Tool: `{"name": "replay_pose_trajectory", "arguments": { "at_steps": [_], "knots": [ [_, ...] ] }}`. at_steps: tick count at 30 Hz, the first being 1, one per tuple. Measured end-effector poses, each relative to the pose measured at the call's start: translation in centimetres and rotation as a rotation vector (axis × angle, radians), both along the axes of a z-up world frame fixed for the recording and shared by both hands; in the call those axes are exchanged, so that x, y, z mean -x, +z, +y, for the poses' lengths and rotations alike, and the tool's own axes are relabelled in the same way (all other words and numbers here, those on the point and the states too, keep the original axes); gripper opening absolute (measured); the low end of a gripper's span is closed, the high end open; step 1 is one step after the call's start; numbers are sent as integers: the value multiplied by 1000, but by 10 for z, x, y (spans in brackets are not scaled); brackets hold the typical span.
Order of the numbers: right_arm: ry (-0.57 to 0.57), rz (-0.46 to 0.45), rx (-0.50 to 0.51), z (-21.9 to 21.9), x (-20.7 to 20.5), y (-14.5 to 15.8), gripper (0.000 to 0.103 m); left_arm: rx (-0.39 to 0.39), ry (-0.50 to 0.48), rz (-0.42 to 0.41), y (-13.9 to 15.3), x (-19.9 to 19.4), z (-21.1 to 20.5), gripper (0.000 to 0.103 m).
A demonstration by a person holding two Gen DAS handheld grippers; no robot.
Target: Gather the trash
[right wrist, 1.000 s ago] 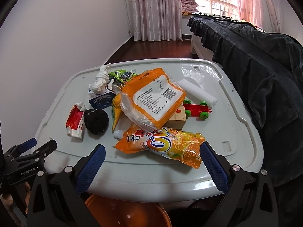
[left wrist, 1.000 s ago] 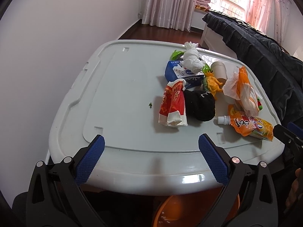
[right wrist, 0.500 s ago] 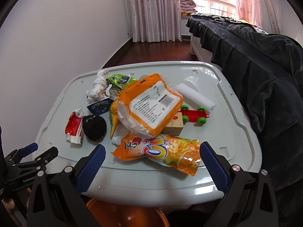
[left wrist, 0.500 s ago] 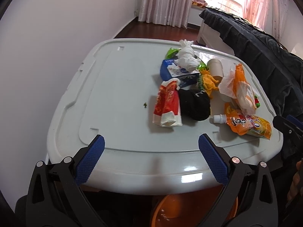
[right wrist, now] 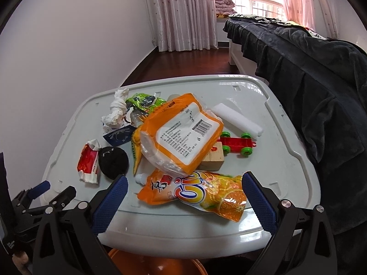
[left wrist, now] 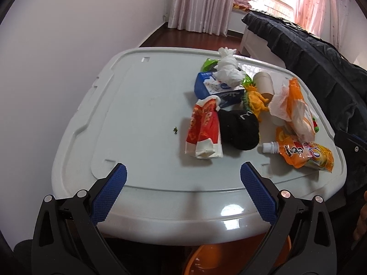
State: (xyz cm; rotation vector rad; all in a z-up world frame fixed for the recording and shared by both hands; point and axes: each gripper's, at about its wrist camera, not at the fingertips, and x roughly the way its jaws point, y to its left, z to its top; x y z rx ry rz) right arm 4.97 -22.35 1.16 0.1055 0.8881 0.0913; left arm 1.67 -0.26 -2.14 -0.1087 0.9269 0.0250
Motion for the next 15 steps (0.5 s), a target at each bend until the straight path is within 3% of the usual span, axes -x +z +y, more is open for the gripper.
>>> {"name": "replay_pose_trajectory", "arguments": {
  "at_steps": [15],
  "knots": [
    [13, 3, 14, 10, -8, -1, 98, 13, 19, -2, -1, 2, 5, 97]
  ]
}}
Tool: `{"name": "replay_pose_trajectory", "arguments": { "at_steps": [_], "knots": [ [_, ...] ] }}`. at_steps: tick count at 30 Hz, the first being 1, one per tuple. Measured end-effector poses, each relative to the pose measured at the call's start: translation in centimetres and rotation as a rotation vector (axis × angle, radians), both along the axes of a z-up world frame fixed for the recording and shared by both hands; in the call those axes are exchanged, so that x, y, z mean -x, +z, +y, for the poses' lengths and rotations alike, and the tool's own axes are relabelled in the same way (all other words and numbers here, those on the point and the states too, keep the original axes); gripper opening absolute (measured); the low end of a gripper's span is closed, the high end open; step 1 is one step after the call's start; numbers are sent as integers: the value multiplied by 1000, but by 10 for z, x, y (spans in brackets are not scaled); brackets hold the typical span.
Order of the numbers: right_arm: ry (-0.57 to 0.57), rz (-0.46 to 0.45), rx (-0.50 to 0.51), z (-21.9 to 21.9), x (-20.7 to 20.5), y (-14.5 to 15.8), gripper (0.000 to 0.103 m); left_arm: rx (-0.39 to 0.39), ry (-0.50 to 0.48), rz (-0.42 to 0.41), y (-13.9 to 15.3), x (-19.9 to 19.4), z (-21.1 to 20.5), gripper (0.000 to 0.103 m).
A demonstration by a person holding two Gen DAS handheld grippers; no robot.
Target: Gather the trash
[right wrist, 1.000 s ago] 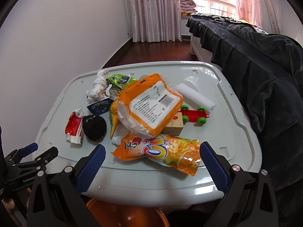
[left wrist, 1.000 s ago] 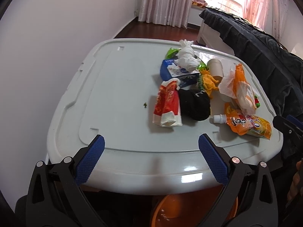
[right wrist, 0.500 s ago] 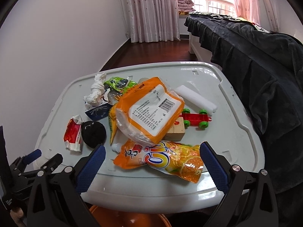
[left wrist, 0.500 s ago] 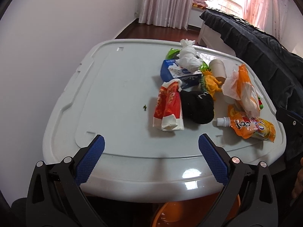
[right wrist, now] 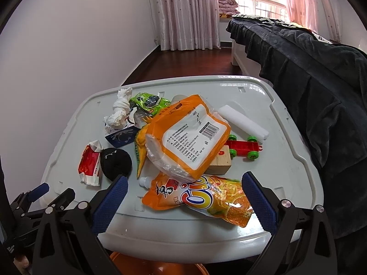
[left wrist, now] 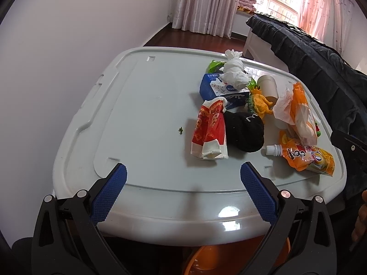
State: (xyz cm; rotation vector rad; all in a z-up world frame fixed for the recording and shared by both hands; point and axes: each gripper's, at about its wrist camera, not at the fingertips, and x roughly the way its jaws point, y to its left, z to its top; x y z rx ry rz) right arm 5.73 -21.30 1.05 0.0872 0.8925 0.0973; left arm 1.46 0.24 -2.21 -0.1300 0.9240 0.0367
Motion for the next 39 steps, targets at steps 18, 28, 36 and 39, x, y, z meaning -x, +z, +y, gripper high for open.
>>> {"name": "replay_pose_trajectory", "arguments": {
  "at_steps": [18, 28, 36, 39],
  "knots": [
    [102, -32, 86, 17, -23, -20, 98, -16, 10, -2, 0, 1, 3, 97],
    [101, -18, 115, 28, -53, -39, 97, 9, 30, 9, -1, -1, 12, 97],
    [-55, -33, 17, 27, -72, -48, 77, 26, 33, 16, -1, -3, 15, 97],
    [-105, -58, 16, 29, -78, -48, 65, 35, 35, 12, 0, -2, 17, 97]
  ]
}}
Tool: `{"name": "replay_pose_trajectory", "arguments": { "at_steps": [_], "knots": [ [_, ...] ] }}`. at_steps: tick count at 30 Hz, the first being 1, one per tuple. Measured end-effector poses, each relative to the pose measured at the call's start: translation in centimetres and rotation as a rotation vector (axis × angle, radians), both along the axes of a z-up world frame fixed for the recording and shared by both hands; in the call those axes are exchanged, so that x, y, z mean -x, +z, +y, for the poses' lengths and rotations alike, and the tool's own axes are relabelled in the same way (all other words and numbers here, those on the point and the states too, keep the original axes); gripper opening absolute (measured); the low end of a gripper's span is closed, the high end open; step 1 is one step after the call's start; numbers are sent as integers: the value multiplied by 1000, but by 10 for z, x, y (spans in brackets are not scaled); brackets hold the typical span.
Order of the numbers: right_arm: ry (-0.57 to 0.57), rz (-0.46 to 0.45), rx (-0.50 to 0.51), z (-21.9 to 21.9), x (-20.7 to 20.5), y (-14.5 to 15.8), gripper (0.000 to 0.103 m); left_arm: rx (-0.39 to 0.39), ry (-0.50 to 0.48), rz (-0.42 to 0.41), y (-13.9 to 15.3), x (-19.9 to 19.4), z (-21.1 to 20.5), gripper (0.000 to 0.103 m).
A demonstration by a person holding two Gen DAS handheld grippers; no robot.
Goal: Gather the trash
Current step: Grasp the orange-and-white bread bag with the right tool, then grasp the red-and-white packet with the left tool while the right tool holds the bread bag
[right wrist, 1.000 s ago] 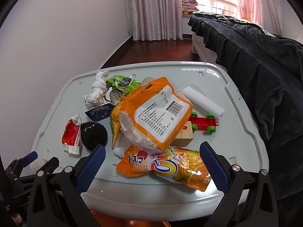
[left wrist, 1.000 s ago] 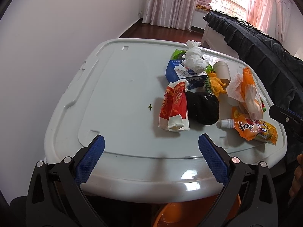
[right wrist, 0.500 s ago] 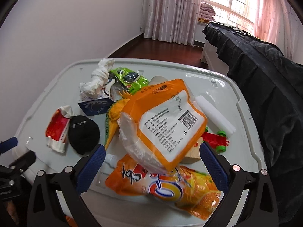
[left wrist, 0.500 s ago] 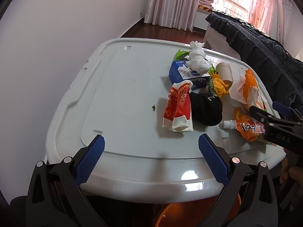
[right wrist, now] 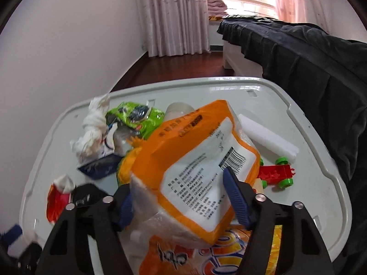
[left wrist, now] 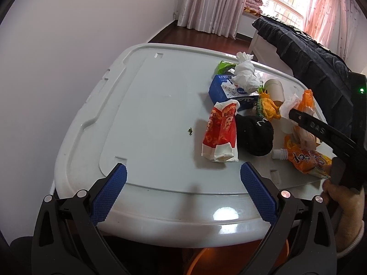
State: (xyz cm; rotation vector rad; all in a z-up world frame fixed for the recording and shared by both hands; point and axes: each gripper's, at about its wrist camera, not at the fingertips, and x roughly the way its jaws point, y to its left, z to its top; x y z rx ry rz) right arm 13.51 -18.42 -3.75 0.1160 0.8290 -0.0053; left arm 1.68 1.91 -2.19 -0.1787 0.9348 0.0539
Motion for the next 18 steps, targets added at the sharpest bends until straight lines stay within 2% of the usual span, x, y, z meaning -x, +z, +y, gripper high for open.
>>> {"name": "replay_pose_trajectory", "arguments": {
  "at_steps": [2, 3, 5, 8, 15, 18],
  "knots": [
    [3, -29, -13, 2, 0, 2, 51, 2, 5, -2, 0, 1, 2, 97],
    [10, -37, -9, 3, 0, 2, 48, 2, 7, -2, 0, 1, 2, 97],
    [27, -57, -19, 3, 4, 4, 30, 5, 10, 2, -1, 0, 4, 97],
    [27, -92, -74, -11, 16, 11, 15, -2, 17, 2, -1, 1, 4, 97],
    [32, -111, -244, -59, 38, 28, 11, -17, -1, -11, -2, 3, -1, 97],
    [77, -128, -263, -68, 41, 43, 10, -21, -37, -16, -4, 3, -9, 97]
  ]
}}
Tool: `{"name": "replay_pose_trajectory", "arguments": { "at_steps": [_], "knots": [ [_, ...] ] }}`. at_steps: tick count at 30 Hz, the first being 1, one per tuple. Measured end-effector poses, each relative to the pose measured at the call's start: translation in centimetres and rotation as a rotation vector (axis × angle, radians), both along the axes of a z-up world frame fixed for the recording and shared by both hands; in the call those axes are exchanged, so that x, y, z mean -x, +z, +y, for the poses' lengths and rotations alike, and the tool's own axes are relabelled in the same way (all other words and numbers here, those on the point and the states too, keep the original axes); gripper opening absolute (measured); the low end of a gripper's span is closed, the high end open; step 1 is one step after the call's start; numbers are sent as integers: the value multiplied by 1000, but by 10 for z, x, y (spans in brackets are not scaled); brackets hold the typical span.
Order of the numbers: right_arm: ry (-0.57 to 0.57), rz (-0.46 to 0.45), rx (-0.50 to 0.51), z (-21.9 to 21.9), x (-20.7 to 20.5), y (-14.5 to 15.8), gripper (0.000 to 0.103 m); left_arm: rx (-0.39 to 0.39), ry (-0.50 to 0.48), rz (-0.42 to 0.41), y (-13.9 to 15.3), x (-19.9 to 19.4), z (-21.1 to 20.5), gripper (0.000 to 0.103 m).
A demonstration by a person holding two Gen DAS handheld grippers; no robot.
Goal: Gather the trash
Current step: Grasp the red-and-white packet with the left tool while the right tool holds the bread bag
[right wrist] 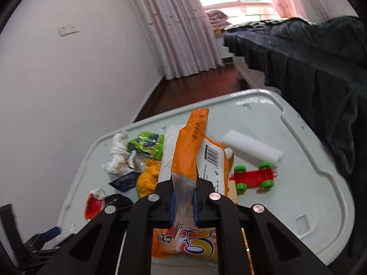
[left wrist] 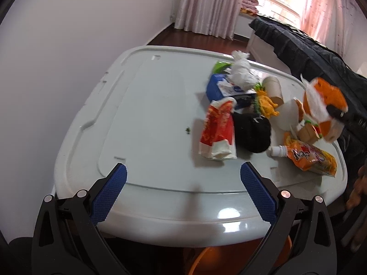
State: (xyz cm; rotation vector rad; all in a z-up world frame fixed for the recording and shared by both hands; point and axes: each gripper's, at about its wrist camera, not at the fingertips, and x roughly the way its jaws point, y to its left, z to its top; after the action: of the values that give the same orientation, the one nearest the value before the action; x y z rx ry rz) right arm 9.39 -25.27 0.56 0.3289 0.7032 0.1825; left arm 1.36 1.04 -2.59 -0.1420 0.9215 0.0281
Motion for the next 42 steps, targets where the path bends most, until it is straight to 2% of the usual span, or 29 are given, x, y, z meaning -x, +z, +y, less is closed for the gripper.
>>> {"name": "replay_pose_trajectory", "arguments": {
  "at_steps": [6, 9, 10, 14, 16, 23, 27, 30, 32, 33, 34, 35, 37, 39, 42],
  "knots": [
    [77, -97, 27, -14, 22, 34, 11, 28, -41, 17, -8, -7, -8, 97],
    [82, -147, 64, -22, 34, 38, 11, -5, -66, 19, -13, -15, -17, 97],
    [79, -155, 77, -25, 37, 34, 11, -38, -72, 17, -15, -19, -21, 97],
    [58, -106, 35, -36, 36, 15, 11, -143, -111, 12, -23, -34, -36, 97],
    [49, -95, 4, -43, 35, 14, 11, -170, -125, 18, -29, -42, -41, 97],
    [20, -106, -54, -55, 33, 15, 12, -197, -95, 97, -37, -76, -38, 97],
    [7, -78, -83, -58, 29, 10, 12, -244, -100, 123, -38, -93, -38, 95],
    [11, -77, -83, -57, 28, 10, 12, -247, -121, 124, -38, -106, -37, 93],
    [16, -79, -70, -54, 28, 10, 12, -248, -135, 117, -39, -110, -37, 80],
    [18, -79, -67, -55, 28, 10, 12, -251, -143, 126, -41, -113, -37, 61],
    [19, -78, -66, -54, 27, 10, 12, -239, -149, 130, -44, -116, -36, 53],
    [19, -76, -67, -54, 27, 9, 12, -219, -153, 121, -43, -118, -34, 50],
    [17, -75, -69, -54, 27, 9, 12, -213, -156, 113, -43, -122, -33, 37],
    [17, -75, -64, -54, 27, 9, 12, -230, -171, 89, -42, -120, -34, 32],
    [24, -74, -56, -53, 28, 9, 12, -202, -173, 70, -36, -112, -33, 29]
  ]
}}
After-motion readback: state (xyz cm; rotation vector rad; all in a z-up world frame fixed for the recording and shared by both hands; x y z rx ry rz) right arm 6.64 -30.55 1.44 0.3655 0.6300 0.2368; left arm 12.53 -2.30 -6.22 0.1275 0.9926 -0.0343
